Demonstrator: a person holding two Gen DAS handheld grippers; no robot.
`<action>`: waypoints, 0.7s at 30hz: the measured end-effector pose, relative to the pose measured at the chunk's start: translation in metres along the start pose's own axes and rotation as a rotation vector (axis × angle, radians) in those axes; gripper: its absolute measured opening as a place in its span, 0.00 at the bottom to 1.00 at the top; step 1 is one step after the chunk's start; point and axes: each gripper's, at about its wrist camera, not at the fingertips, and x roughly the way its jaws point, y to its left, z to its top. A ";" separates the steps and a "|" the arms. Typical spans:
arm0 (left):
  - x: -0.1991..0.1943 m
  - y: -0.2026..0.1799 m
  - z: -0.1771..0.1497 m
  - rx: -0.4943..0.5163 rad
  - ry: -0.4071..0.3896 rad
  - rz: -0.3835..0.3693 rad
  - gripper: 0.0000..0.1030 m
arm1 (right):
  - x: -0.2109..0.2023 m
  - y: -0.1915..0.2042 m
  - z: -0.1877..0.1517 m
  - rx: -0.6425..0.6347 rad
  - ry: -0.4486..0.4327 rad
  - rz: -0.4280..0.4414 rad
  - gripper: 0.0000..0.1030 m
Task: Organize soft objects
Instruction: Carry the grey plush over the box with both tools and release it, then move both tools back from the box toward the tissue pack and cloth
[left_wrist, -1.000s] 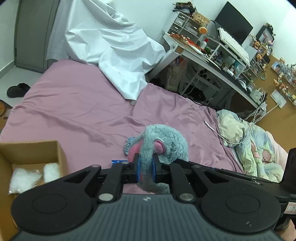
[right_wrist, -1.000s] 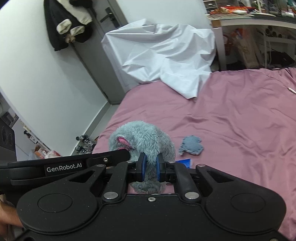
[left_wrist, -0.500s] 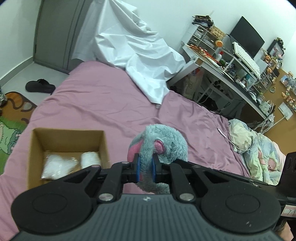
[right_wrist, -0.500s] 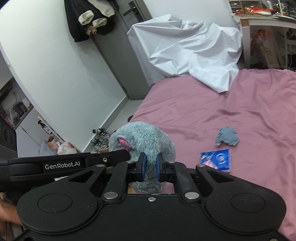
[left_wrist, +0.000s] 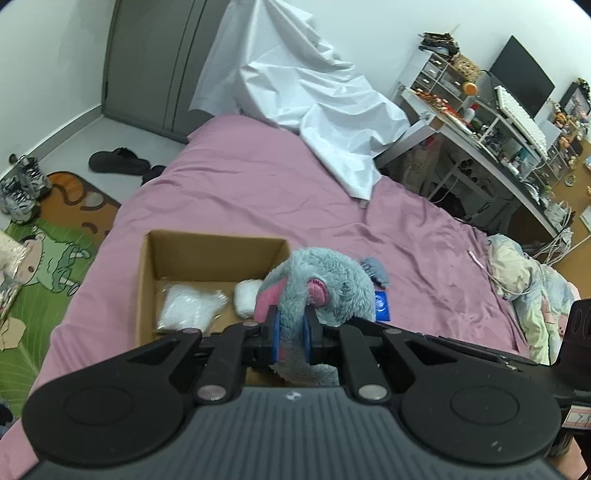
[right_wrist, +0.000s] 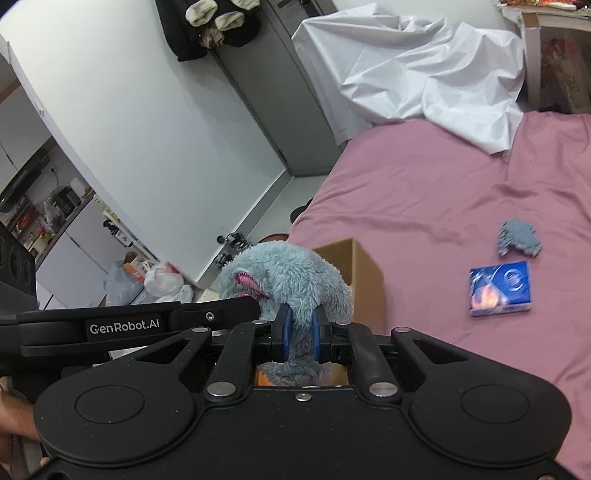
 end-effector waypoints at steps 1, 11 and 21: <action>0.001 0.003 -0.001 -0.002 0.005 0.003 0.11 | 0.002 0.001 -0.001 0.000 0.006 0.001 0.11; 0.025 0.020 -0.018 -0.037 0.081 0.045 0.09 | 0.013 -0.005 -0.014 0.026 0.080 -0.003 0.26; 0.049 0.028 -0.026 0.007 0.208 0.132 0.18 | -0.006 -0.028 -0.007 0.068 0.035 -0.052 0.65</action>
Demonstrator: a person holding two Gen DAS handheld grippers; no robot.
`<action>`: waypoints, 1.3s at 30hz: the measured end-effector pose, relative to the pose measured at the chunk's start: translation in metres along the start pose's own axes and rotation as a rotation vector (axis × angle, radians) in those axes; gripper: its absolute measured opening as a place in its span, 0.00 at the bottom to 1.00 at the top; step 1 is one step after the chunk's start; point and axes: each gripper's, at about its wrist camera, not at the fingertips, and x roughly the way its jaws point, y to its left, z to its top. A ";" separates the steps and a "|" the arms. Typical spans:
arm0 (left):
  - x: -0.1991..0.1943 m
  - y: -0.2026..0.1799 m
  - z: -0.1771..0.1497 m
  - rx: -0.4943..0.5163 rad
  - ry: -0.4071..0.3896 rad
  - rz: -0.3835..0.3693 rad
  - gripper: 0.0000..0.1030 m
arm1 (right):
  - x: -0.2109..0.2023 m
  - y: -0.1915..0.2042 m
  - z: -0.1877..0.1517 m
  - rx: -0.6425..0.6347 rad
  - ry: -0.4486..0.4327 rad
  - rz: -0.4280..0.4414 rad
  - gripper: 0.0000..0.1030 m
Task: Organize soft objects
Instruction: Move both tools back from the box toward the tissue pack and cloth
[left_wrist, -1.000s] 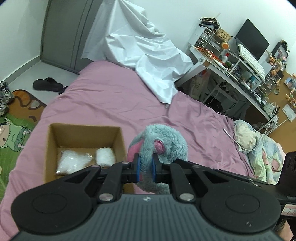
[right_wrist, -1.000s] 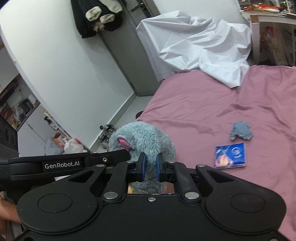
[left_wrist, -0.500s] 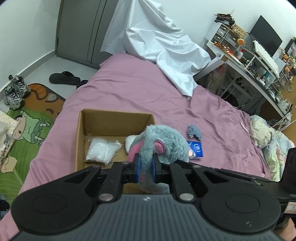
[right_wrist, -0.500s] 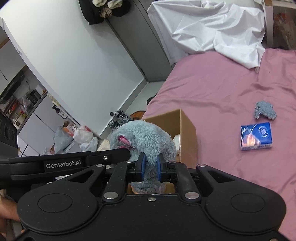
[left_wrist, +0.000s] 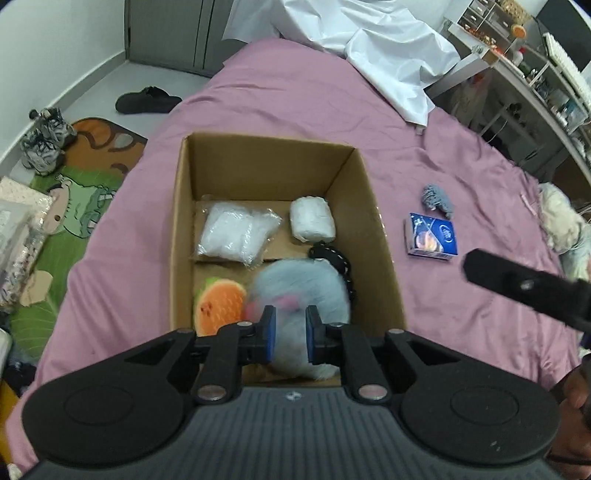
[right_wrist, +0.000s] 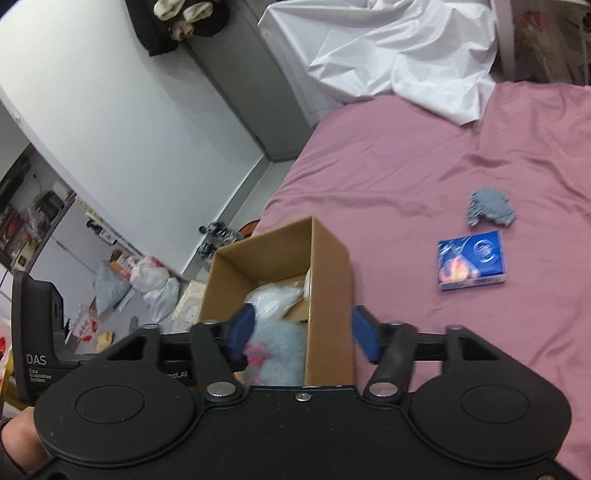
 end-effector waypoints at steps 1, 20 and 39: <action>-0.001 -0.002 0.001 0.010 -0.005 0.017 0.21 | -0.001 -0.002 0.000 -0.001 -0.006 -0.002 0.67; -0.025 -0.056 0.027 0.038 -0.157 0.060 0.68 | -0.029 -0.052 0.012 0.034 -0.099 -0.104 0.98; -0.021 -0.106 0.048 0.049 -0.203 0.012 0.75 | -0.045 -0.105 0.021 0.114 -0.151 -0.115 0.97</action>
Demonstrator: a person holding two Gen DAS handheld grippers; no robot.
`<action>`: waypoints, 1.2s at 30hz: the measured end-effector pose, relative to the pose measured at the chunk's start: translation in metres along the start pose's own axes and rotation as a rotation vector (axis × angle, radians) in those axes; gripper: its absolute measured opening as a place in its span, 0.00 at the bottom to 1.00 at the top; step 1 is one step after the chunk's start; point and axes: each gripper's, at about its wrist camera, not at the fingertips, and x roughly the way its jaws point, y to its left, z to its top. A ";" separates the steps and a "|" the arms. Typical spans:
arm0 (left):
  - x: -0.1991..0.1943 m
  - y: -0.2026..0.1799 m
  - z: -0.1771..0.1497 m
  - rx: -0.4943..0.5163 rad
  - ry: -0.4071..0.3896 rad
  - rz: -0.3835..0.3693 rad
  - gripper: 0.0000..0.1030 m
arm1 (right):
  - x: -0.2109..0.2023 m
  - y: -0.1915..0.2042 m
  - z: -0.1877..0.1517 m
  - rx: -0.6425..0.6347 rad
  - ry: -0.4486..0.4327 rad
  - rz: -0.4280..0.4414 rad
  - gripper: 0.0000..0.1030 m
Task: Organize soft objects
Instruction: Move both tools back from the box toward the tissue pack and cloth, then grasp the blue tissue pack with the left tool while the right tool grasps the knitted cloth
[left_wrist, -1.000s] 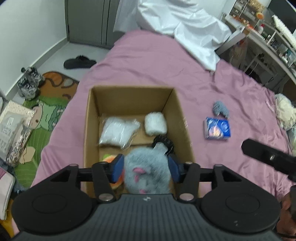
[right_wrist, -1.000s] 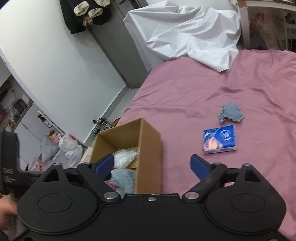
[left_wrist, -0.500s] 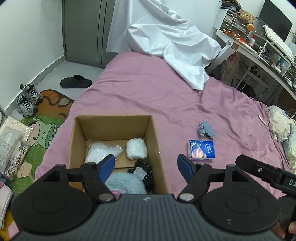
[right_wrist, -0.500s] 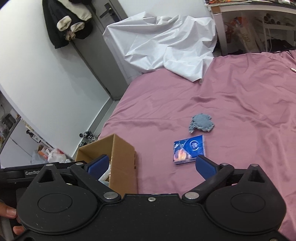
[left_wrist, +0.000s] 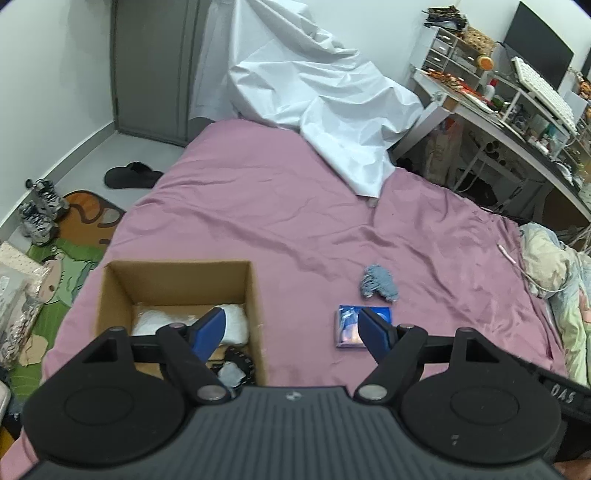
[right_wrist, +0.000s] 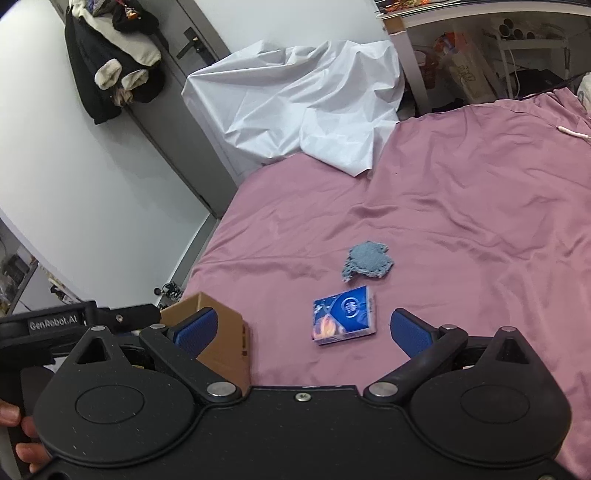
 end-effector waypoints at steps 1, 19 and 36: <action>0.003 -0.003 0.001 -0.002 0.001 0.000 0.75 | 0.001 -0.003 0.000 0.001 0.000 -0.002 0.95; 0.080 -0.054 0.000 -0.055 0.137 -0.014 0.76 | 0.017 -0.064 0.013 0.066 0.038 0.010 0.65; 0.154 -0.082 -0.011 -0.066 0.265 -0.042 0.76 | 0.047 -0.105 0.040 0.100 0.077 0.023 0.58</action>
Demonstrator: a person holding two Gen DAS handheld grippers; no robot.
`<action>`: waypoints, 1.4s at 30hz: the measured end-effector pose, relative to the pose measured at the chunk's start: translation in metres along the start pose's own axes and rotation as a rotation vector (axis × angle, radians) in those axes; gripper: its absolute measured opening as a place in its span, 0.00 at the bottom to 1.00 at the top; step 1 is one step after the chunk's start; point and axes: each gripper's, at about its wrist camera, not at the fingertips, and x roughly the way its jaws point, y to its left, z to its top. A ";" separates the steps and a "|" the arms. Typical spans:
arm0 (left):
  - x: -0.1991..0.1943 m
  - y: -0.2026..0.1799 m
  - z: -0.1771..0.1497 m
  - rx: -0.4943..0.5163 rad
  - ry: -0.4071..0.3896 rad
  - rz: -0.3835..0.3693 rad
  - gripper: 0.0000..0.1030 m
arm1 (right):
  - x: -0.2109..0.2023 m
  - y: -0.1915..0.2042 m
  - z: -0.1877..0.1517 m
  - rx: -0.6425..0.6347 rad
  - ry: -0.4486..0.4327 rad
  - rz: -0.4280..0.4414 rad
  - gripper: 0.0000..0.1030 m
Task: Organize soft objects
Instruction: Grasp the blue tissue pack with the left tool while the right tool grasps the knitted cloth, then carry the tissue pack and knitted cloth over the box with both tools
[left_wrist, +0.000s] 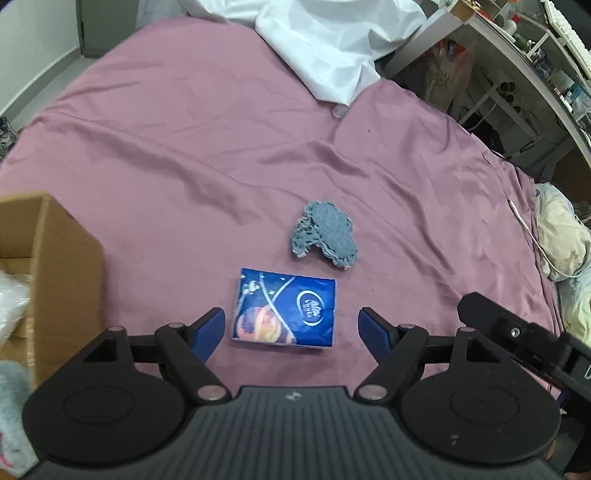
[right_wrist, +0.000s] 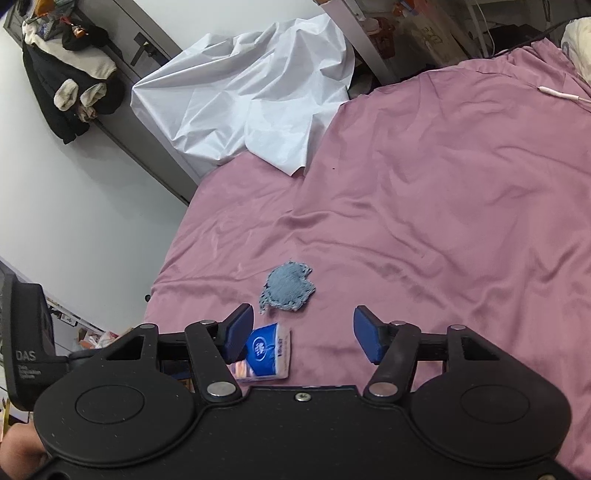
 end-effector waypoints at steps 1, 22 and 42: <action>0.004 0.000 0.001 -0.003 0.006 -0.001 0.76 | 0.002 -0.001 0.001 0.002 0.002 0.001 0.58; 0.043 0.015 0.004 -0.052 0.048 -0.015 0.69 | 0.072 0.005 0.020 0.007 0.110 0.022 0.53; 0.012 0.033 0.007 -0.150 0.000 -0.035 0.69 | 0.105 -0.003 0.017 0.196 0.174 0.014 0.19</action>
